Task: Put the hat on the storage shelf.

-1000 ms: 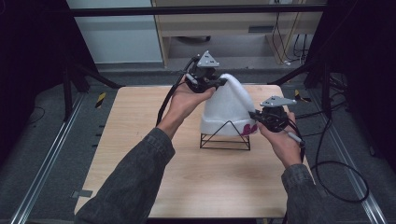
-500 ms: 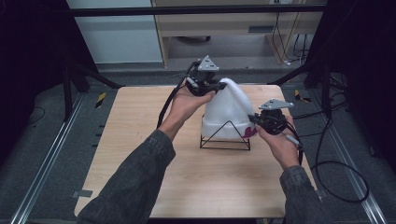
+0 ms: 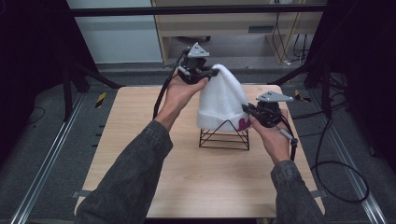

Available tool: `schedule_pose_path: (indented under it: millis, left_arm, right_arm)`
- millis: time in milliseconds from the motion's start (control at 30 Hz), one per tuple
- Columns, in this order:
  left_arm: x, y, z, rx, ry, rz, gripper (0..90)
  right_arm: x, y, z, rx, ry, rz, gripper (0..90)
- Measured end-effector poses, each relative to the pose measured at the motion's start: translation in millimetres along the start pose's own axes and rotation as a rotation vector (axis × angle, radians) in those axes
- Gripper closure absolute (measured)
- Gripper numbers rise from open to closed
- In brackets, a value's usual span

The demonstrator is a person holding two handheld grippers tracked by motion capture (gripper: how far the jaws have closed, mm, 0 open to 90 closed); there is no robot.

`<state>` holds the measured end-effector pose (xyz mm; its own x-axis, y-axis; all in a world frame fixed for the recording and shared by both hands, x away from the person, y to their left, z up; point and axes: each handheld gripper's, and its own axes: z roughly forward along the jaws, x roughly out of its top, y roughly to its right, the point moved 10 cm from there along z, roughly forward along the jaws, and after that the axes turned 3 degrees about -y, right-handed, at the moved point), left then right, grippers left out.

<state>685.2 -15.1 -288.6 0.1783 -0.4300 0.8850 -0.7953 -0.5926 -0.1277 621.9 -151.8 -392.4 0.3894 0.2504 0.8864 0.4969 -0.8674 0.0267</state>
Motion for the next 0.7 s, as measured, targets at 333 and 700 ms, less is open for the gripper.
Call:
schedule_pose_path:
  millis: [333,700]
  left_arm:
    - [21.1,-5.6,-18.8,0.040,0.054,0.011,81.6]
    - [-4.2,11.5,-28.5,-0.001,-0.004,0.049,81.5]
  right_arm:
    - [25.1,-11.0,-9.6,0.010,0.087,-0.013,83.6]
    - [6.1,-16.3,-4.0,0.005,0.007,-0.084,83.7]
